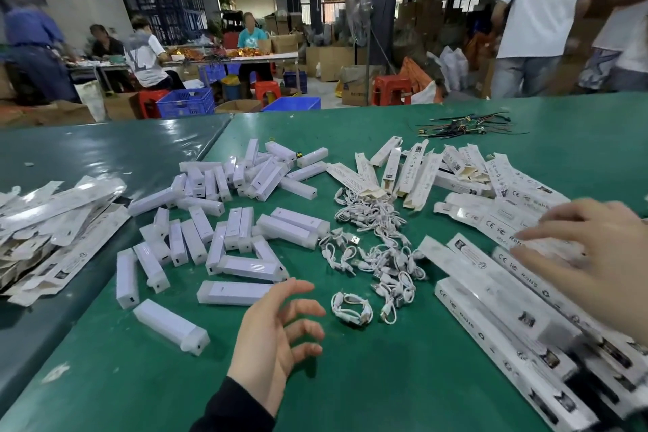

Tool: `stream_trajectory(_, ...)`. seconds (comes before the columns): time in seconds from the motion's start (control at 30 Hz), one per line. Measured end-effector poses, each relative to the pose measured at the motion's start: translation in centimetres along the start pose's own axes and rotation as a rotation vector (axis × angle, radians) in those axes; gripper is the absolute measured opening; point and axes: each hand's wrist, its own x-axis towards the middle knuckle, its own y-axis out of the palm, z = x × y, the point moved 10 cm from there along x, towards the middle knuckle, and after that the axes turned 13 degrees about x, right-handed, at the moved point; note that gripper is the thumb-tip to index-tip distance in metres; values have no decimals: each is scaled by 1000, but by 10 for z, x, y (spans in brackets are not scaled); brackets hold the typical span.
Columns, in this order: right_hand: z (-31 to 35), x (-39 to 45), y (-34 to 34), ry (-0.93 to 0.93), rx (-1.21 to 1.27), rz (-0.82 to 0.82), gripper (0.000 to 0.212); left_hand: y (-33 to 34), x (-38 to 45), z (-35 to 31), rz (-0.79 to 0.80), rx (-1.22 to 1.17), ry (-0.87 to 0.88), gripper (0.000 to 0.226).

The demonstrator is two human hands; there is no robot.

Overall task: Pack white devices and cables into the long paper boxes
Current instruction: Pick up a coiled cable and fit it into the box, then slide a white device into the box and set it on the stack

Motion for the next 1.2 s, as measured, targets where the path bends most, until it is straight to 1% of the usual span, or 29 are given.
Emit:
stream_trajectory(0.07, 20, 10, -1, -19, 2, -6, 25, -7, 2, -1, -60, 3, 29, 16)
stream_trajectory(0.13, 40, 23, 9, -49, -1, 64, 25, -14, 3, -4, -120, 12, 74, 13)
stream_trajectory(0.23, 63, 48, 48, -91, 27, 262, 38, -23, 4, -10, -204, 28, 149, 10)
stream_trajectory(0.37, 71, 86, 128, -77, 4, 577, 52, -32, -1, -20, -311, 88, 268, 15)
stream_trajectory(0.43, 67, 98, 168, -36, -6, 734, 55, -34, -6, -26, -349, 127, 323, 19)
stream_trajectory(0.47, 64, 105, 183, -18, -3, 774, 54, -34, -8, -28, -363, 139, 346, 20)
stream_trajectory(0.5, 62, 113, 195, -8, 6, 778, 52, -34, -10, -31, -374, 147, 364, 20)
stream_trajectory(0.6, 57, 140, 217, 19, -25, 674, 41, -34, -12, -33, -384, 154, 385, 19)
stream_trajectory(0.7, 58, 148, 240, 25, -158, 709, 41, -31, -12, -33, -374, 156, 390, 16)
stream_trajectory(0.87, 61, 157, 259, 42, -137, 684, 39, -29, -11, -31, -355, 169, 386, 15)
stream_trajectory(0.9, 61, 159, 260, 44, -100, 656, 37, -29, -10, -31, -351, 170, 386, 15)
stream_trajectory(0.97, 59, 165, 254, 51, -52, 521, 28, -27, -10, -30, -341, 174, 382, 16)
stream_trajectory(1.03, 58, 170, 243, 42, -112, 381, 15, -26, -10, -30, -333, 179, 381, 16)
stream_trajectory(1.07, 60, 171, 239, 24, -184, 344, 10, -26, -10, -30, -331, 180, 380, 16)
stream_trajectory(1.1, 63, 171, 235, -6, -259, 318, 11, -26, -10, -30, -332, 180, 379, 16)
stream_trajectory(1.17, 68, 170, 229, -57, -361, 282, 20, -26, -9, -30, -336, 175, 374, 16)
stream_trajectory(1.2, 70, 170, 224, -84, -364, 260, 17, -26, -9, -30, -336, 173, 373, 16)
